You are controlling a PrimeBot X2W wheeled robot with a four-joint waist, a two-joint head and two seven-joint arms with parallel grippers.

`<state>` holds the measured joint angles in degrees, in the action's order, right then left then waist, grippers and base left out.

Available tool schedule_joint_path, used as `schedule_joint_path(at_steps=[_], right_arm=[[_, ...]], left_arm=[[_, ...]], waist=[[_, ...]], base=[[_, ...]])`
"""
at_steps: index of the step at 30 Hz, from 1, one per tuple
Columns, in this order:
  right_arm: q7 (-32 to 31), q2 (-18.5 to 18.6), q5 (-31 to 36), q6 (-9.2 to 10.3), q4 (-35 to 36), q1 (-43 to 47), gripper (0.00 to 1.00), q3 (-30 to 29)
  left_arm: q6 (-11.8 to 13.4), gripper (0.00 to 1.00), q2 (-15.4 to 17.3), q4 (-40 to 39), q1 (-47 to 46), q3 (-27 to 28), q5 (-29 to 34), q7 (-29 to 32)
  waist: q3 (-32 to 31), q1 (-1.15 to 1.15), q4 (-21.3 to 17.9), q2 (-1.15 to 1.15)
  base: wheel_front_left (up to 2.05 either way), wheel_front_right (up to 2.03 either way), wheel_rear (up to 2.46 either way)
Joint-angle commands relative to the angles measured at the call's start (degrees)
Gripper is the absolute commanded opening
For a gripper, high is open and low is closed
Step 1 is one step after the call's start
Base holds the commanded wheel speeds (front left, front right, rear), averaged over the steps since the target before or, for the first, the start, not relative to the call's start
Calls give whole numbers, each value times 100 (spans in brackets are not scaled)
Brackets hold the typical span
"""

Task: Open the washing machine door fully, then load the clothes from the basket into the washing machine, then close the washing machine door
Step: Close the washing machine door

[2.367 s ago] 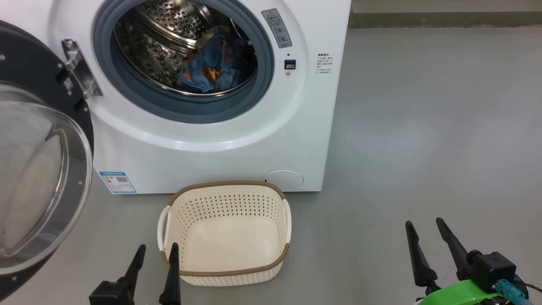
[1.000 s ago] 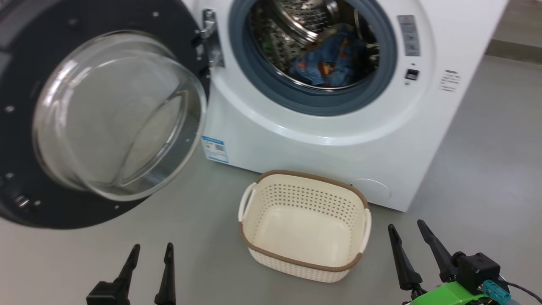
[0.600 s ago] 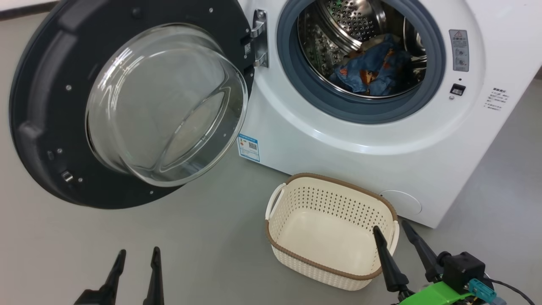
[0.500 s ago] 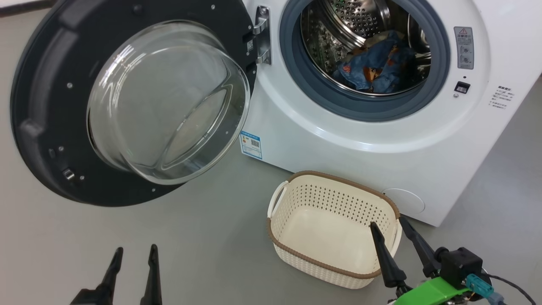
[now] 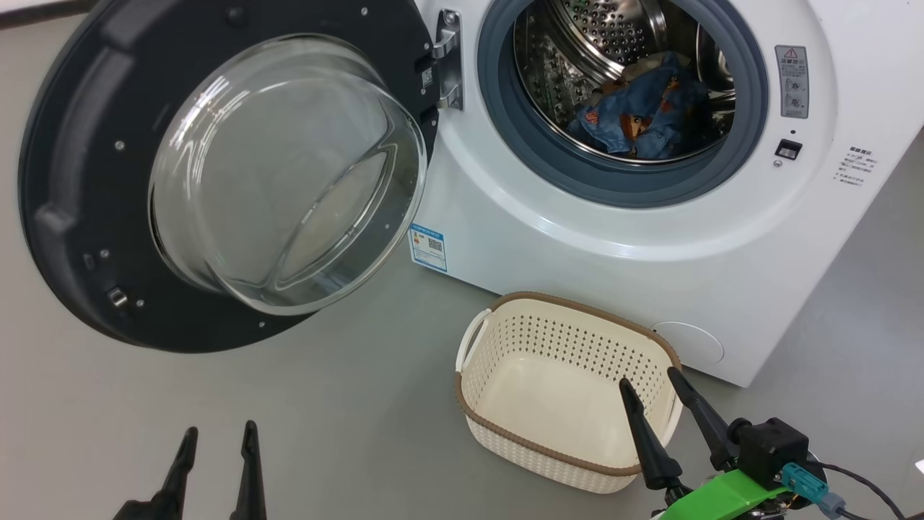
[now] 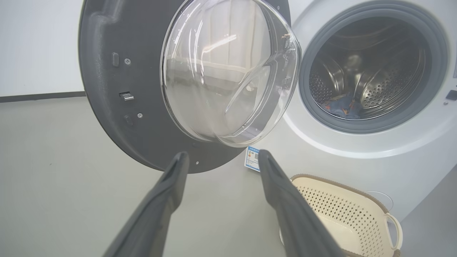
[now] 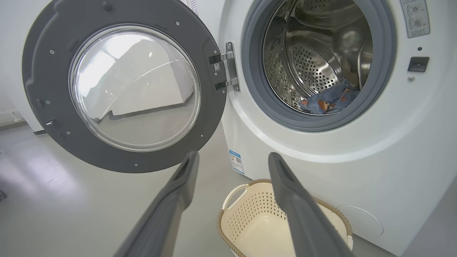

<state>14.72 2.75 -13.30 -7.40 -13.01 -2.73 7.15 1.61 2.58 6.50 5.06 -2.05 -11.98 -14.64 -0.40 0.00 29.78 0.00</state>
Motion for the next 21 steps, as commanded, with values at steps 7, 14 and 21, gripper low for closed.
schedule_joint_path(at_steps=[7,14,21], right_arm=[[28,13,0,-9,128,-219,100,142],[28,12,-5,-9,140,-182,100,125],[28,12,-1,-9,151,-177,100,104]], left_arm=[[-21,100,30,-102,-126,207,-13,-36],[-57,100,30,-80,-137,217,6,-36],[-53,100,30,-82,-143,225,8,-36]], waist=[[-34,0,-24,0],[-44,0,-30,0],[-44,0,-30,0]], base=[[0,0,0],[0,0,0],[0,0,0]])
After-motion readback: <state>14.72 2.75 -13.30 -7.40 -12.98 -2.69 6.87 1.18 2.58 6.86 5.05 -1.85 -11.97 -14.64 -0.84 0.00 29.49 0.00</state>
